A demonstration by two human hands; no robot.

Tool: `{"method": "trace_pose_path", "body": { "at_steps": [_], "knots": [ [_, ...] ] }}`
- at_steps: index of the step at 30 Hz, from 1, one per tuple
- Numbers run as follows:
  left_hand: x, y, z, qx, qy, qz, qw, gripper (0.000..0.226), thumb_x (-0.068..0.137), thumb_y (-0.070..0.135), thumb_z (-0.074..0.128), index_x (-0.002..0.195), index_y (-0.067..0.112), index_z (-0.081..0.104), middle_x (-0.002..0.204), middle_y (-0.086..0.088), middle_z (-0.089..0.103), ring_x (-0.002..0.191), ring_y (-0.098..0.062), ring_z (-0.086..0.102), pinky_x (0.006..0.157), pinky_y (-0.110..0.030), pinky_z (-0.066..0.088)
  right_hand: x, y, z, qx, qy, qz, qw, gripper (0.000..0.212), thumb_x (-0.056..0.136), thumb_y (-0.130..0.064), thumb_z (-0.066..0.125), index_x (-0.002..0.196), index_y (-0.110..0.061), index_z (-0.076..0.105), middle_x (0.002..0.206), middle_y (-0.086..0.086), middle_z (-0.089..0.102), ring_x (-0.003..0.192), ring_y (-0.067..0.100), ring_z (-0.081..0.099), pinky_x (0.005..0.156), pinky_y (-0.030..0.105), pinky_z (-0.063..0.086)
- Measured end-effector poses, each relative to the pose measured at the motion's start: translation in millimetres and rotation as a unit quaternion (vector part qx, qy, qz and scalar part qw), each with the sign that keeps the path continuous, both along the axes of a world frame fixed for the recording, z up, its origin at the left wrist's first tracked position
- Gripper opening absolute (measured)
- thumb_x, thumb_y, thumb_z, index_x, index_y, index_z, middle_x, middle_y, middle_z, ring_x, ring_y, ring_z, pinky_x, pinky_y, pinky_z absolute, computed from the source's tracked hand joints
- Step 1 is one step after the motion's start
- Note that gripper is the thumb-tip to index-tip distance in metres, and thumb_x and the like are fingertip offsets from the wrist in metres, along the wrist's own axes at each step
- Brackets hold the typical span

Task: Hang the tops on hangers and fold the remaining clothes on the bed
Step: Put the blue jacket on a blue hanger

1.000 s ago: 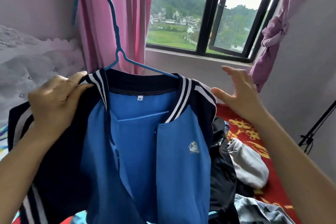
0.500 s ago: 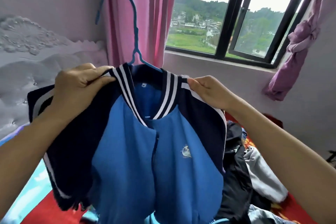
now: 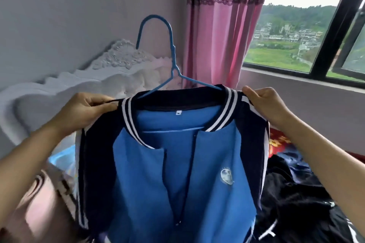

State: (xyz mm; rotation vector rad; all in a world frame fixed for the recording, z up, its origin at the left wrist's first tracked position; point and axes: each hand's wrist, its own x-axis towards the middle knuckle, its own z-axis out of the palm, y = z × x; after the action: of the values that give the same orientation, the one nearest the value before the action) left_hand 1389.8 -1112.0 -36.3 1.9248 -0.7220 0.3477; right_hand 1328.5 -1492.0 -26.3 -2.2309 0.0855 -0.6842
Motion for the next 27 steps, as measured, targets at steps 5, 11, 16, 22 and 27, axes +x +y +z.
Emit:
{"method": "trace_pose_path", "body": {
  "at_steps": [5, 11, 16, 22, 27],
  "knots": [
    [-35, 1, -9, -0.033, -0.05, 0.057, 0.997, 0.052, 0.08, 0.008, 0.064, 0.066, 0.058, 0.066, 0.07, 0.033, 0.064, 0.071, 0.016, 0.06, 0.07, 0.0, 0.042, 4, 26, 2, -0.057, 0.03, 0.073, 0.995, 0.055, 0.097, -0.036, 0.041, 0.049, -0.016, 0.022, 0.031, -0.01, 0.019, 0.03, 0.008, 0.021, 0.04, 0.015, 0.025],
    [-86, 19, -9, -0.043, -0.072, 0.13, 0.988, 0.041, 0.074, 0.02, 0.066, 0.069, 0.06, 0.065, 0.072, 0.037, 0.063, 0.073, 0.017, 0.059, 0.074, 0.0, 0.043, -2, 44, 4, -0.095, 0.101, 0.189, 0.972, 0.082, 0.083, -0.065, 0.032, 0.086, 0.012, 0.058, 0.079, 0.021, 0.067, 0.071, 0.035, 0.064, 0.079, 0.039, 0.052],
    [-122, 46, -25, -0.042, -0.083, 0.25, 0.964, 0.049, 0.077, 0.016, 0.071, 0.061, 0.062, 0.062, 0.062, 0.039, 0.059, 0.062, 0.019, 0.055, 0.066, 0.001, 0.041, -8, 95, 3, -0.164, 0.045, 0.304, 0.937, 0.03, 0.098, -0.032, 0.04, 0.119, -0.016, 0.054, 0.105, 0.0, 0.056, 0.095, 0.014, 0.053, 0.083, 0.024, 0.04],
    [-170, 89, -19, -0.015, -0.045, 0.307, 0.951, 0.044, 0.075, 0.017, 0.071, 0.06, 0.058, 0.065, 0.062, 0.035, 0.062, 0.061, 0.017, 0.057, 0.063, 0.001, 0.042, -6, 165, 18, -0.199, 0.101, 0.373, 0.901, 0.04, 0.092, -0.036, 0.055, 0.072, -0.001, 0.05, 0.058, 0.001, 0.03, 0.048, 0.01, 0.025, 0.051, 0.028, 0.021],
    [-224, 145, -13, 0.044, -0.02, 0.366, 0.929, 0.04, 0.075, 0.017, 0.071, 0.063, 0.056, 0.066, 0.065, 0.031, 0.064, 0.061, 0.015, 0.056, 0.062, 0.0, 0.041, -24, 228, 22, -0.176, 0.089, 0.451, 0.87, 0.047, 0.09, -0.029, 0.06, 0.056, -0.01, 0.035, 0.04, -0.009, 0.021, 0.036, 0.008, 0.022, 0.041, 0.018, 0.015]
  ]
}}
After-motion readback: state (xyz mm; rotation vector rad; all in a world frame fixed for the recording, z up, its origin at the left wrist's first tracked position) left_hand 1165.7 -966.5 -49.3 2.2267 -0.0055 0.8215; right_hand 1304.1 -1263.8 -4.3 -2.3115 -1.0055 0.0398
